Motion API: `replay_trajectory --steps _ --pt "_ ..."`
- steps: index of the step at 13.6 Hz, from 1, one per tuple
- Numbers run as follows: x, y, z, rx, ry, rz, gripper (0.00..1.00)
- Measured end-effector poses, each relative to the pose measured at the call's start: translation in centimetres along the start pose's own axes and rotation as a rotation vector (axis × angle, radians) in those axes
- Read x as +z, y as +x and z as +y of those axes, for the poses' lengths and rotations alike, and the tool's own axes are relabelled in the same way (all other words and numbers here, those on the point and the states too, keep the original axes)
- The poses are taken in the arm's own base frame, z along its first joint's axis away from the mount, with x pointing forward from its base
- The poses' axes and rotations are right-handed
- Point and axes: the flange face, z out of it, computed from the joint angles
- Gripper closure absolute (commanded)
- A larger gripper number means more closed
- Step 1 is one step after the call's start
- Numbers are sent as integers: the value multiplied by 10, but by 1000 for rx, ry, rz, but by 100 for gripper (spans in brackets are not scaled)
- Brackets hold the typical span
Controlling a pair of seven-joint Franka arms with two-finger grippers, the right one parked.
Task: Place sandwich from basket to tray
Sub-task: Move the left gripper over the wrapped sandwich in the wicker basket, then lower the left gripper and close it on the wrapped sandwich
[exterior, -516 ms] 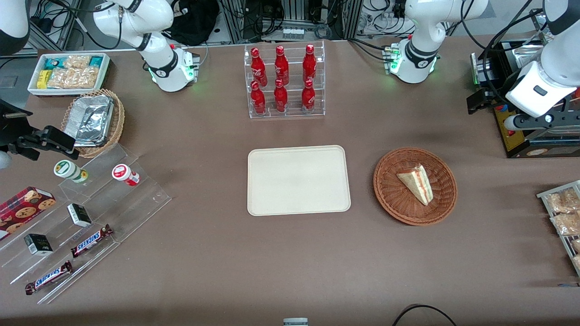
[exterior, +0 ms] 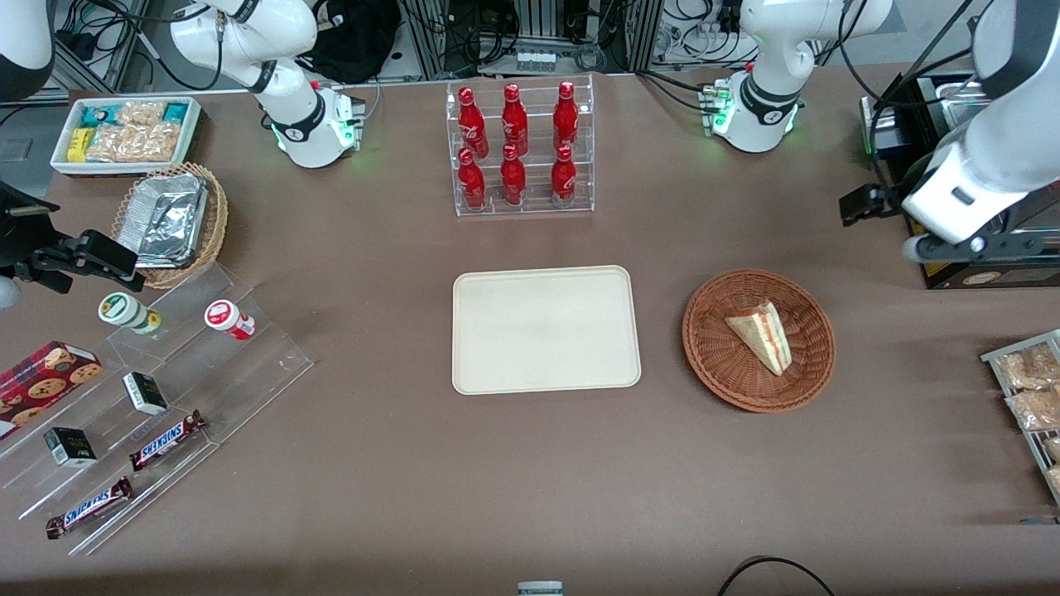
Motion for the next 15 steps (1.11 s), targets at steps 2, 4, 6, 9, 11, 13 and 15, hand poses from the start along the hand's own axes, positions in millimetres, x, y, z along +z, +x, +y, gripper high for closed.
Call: replay_trajectory --steps 2,4,6,9,11,13,15 --pt "30 24 7 11 0 -35 0" --pt "64 43 11 16 -3 -35 0" --pt "97 51 15 22 -4 -24 0" --pt "133 55 26 39 -4 8 0" --pt "156 57 28 42 -8 38 0" --pt "179 57 29 23 -12 62 0" --pt "198 55 30 -14 -16 79 0"
